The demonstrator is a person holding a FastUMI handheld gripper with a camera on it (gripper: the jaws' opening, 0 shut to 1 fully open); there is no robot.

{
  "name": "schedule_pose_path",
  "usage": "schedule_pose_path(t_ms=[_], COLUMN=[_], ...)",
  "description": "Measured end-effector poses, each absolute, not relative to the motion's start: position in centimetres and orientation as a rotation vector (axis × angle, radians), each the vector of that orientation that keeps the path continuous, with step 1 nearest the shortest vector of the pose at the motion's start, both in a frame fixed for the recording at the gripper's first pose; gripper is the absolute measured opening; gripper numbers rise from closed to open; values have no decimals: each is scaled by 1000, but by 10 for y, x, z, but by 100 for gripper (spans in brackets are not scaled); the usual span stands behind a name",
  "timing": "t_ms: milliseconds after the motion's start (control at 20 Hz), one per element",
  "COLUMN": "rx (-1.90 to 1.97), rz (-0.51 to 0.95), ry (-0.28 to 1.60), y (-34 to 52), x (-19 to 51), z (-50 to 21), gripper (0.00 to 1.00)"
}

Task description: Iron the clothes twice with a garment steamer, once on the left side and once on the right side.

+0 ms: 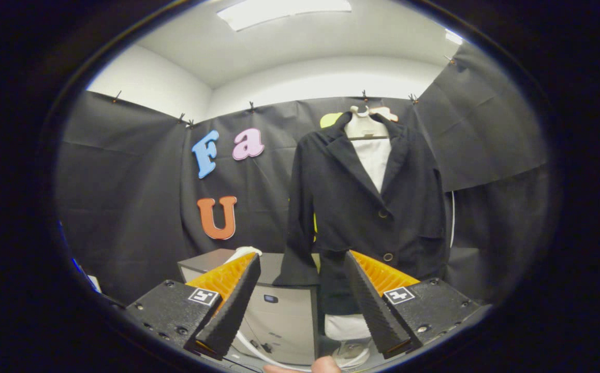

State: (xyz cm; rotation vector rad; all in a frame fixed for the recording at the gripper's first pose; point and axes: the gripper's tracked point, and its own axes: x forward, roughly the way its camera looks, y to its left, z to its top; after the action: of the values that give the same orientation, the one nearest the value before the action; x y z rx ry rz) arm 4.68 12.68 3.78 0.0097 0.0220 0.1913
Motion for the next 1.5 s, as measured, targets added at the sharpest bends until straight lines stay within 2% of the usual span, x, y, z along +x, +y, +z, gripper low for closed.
schedule_pose_path(t_ms=[100, 450, 950, 1200, 1500], rx=[-36, -27, -1, 9, -12], rz=[186, 301, 453, 478, 406], ry=[57, 174, 352, 476, 639], y=[146, 224, 319, 364, 403], x=[54, 93, 221, 285, 350], z=[32, 23, -20, -56, -114], gripper=[100, 100, 99, 97, 92])
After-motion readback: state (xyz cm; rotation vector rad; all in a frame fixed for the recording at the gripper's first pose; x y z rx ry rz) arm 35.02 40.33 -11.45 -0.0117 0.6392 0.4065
